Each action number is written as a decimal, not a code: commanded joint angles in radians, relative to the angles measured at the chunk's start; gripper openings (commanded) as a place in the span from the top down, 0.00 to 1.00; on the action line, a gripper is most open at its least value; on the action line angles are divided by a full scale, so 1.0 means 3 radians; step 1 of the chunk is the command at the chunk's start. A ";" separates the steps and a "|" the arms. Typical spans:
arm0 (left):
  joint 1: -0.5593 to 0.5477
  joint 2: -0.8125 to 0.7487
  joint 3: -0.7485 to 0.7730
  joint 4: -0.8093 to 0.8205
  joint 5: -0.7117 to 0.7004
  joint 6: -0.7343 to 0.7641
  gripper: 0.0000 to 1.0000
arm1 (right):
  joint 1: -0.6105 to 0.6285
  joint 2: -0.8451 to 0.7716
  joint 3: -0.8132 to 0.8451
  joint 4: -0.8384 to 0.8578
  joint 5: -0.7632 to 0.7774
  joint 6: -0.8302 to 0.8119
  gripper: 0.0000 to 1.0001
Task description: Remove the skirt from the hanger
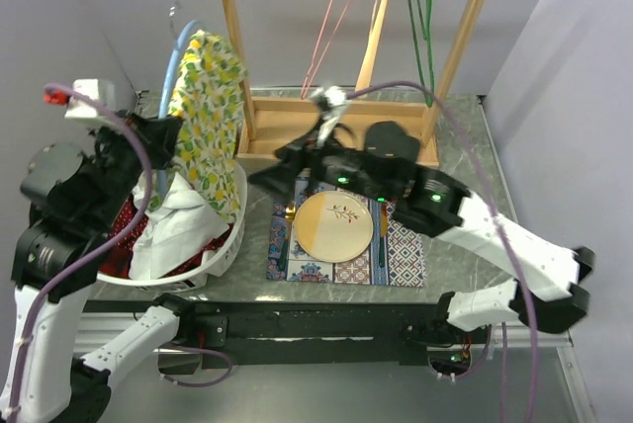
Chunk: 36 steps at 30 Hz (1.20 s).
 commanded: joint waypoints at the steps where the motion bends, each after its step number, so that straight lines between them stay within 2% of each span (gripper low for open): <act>1: 0.0007 -0.0223 0.0082 -0.0032 -0.0280 -0.0081 0.99 | 0.0326 0.0563 0.0425 0.0429 0.0419 -0.0266 0.08; 5: 0.0012 -0.0331 0.0149 -0.0160 -0.0357 -0.0111 0.99 | 0.0546 0.1018 0.0701 0.0750 0.0425 -0.0368 0.04; 9: 0.0012 -0.0382 0.0210 -0.0313 -0.0393 -0.0132 0.99 | 0.0735 0.1488 0.1018 0.0797 0.0486 -0.0460 0.03; 12: 0.0007 -0.0464 0.0195 -0.0324 -0.0398 -0.0147 0.99 | 0.0832 0.1774 0.1284 0.0705 0.0588 -0.0522 0.04; 15: 0.0007 -0.0459 0.0236 -0.0359 -0.0383 -0.0157 0.99 | 0.0863 0.1944 0.1361 0.0761 0.0660 -0.0522 0.09; 18: 0.0012 -0.0433 0.0307 -0.0436 -0.0479 -0.0127 0.99 | 0.0858 0.1980 0.1331 0.0797 0.0905 -0.0430 0.59; 19: 0.0007 -0.0433 0.0338 -0.0461 -0.0556 -0.0096 0.99 | 0.0863 0.1960 0.1270 0.0828 0.0966 -0.0415 0.85; 20: 0.0007 -0.0418 0.0364 -0.0487 -0.0648 -0.0025 0.99 | 0.0863 0.1929 0.1107 0.0919 0.1063 -0.0394 0.98; 26: 0.0012 -0.0306 0.0818 -0.0681 -0.1456 0.0277 0.99 | 0.0802 0.1577 0.0132 0.1348 0.1411 -0.0226 1.00; 28: 0.0007 -0.0224 0.1059 -0.0697 -0.1660 0.0338 0.99 | 0.0746 0.1530 -0.0029 0.1365 0.1356 -0.0149 1.00; 36: 0.0012 -0.0040 0.1494 -0.0477 -0.1804 0.0574 0.99 | 0.0720 0.1939 0.0134 0.0981 0.0880 -0.0113 1.00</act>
